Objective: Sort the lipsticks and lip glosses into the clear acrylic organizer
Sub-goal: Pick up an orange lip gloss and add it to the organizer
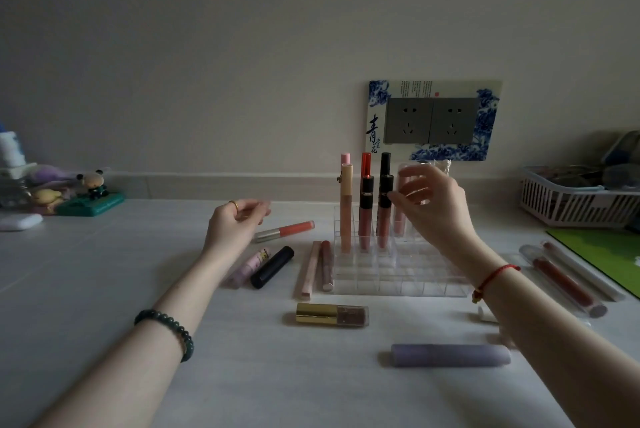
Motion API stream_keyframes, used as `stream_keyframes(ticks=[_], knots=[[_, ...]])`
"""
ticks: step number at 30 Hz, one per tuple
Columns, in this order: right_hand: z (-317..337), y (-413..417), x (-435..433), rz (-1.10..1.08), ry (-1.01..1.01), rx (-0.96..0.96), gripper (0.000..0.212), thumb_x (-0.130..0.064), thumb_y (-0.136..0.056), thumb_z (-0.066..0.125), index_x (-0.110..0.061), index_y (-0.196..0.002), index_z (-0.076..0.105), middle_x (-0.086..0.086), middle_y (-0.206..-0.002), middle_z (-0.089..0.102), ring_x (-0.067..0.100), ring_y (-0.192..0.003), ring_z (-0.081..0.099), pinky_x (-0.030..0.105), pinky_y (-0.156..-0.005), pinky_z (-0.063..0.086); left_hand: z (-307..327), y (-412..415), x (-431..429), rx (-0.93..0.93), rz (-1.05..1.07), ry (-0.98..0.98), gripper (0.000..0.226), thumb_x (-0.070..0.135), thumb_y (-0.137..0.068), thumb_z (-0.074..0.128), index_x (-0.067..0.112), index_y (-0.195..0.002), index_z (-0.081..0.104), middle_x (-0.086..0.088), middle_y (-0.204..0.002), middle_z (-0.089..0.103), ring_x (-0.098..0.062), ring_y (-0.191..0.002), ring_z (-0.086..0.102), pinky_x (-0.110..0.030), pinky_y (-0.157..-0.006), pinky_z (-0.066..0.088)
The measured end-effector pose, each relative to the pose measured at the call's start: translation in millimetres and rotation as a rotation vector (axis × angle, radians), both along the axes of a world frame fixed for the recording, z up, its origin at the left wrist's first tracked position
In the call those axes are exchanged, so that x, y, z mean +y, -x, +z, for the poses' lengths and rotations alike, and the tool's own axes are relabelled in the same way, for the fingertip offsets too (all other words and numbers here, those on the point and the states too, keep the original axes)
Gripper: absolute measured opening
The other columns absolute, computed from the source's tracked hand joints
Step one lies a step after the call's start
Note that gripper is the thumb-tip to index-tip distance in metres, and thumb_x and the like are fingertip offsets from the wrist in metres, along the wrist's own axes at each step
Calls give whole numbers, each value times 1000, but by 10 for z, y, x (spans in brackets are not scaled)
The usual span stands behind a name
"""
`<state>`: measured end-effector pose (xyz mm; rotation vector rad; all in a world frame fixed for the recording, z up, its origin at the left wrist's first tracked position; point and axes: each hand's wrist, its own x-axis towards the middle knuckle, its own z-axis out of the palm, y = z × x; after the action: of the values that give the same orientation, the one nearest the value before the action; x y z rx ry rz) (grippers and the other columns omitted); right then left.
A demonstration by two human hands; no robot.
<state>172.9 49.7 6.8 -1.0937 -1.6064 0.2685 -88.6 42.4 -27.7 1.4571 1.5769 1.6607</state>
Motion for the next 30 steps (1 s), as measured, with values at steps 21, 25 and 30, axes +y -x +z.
stream_keyframes(ticks=[21, 25, 30], knots=[[-201, 551, -271, 283, -32, -448, 28, -12, -79, 63, -22, -104, 56, -20, -74, 52, -6, -64, 57, 2, -64, 46, -407, 361, 366, 312, 5, 133, 14, 12, -79, 65, 17, -91, 68, 3, -85, 66, -11, -82, 60, -20, -79, 43], [-174, 510, -260, 273, -28, -404, 28, -13, -78, 64, -25, -102, 55, -16, -76, 57, -4, -68, 59, 6, -68, 49, -194, 278, 319, 93, 14, -73, 15, 10, -80, 66, 18, -92, 63, 6, -81, 64, -4, -75, 60, -7, -66, 45], [-57, 491, -270, 273, -49, -312, 28, -13, -76, 66, -26, -99, 55, -15, -80, 58, -1, -71, 60, 7, -69, 50, 310, 47, 103, -143, -213, -279, 25, 10, -74, 70, 26, -91, 61, 2, -85, 67, 0, -71, 65, -15, -72, 54]])
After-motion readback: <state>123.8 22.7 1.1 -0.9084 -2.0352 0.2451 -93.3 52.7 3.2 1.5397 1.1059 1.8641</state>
